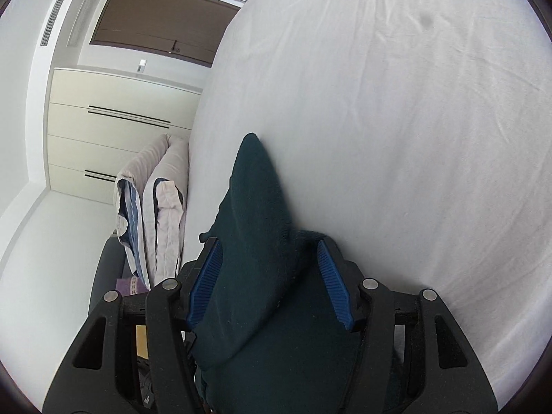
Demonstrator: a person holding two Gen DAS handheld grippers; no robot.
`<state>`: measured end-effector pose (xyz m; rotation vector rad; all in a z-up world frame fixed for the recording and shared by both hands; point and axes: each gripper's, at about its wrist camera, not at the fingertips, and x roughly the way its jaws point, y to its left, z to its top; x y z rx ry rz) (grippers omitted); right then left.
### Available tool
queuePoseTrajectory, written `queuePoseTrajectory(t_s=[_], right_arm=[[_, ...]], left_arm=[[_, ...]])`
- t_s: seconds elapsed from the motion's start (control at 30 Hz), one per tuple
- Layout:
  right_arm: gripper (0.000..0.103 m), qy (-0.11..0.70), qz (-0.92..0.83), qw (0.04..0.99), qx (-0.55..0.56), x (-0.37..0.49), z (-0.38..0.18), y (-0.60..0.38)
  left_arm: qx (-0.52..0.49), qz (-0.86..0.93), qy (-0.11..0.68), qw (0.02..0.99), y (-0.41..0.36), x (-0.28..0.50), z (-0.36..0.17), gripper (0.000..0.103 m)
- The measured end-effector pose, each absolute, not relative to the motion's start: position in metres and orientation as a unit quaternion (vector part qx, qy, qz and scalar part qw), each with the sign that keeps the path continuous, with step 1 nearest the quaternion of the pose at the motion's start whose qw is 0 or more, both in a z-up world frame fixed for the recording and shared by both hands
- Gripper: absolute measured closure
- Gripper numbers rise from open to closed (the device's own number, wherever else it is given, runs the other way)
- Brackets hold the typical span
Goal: Fold small clothes
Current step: 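Fold the held sleeve across the sweater body with the right gripper, then release the sleeve and lift the right gripper away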
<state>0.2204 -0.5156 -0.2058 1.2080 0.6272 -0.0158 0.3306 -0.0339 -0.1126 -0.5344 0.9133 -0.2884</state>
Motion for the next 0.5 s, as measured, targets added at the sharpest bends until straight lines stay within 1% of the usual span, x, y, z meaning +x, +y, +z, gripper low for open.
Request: queuePoseTrajectory(t_s=[0.1,0.23,0.37,0.47,0.5], right_arm=[[0.046,0.299,-0.006,0.787,0.54,0.216,-0.195,-0.52],[0.046,0.308,-0.034,0.824,0.474,0.233,-0.165,-0.528],[0.046,0.351,-0.042,0.848,0.395,0.288,-0.148,-0.53],[0.047,0.383,-0.034,0.855,0.348,0.333,-0.147,-0.525],[0.051,0.39,-0.035,0.856,0.336,0.344,-0.147,-0.524]], left_arm=[[-0.25,-0.137,0.435,0.854,-0.036,0.331,-0.115,0.094],[-0.245,-0.135,0.438,0.854,-0.035,0.332,-0.12,0.094],[-0.241,-0.134,0.442,0.854,-0.035,0.332,-0.125,0.093],[-0.242,-0.133,0.441,0.854,-0.034,0.332,-0.13,0.09],[-0.243,-0.134,0.44,0.854,-0.033,0.332,-0.132,0.09]])
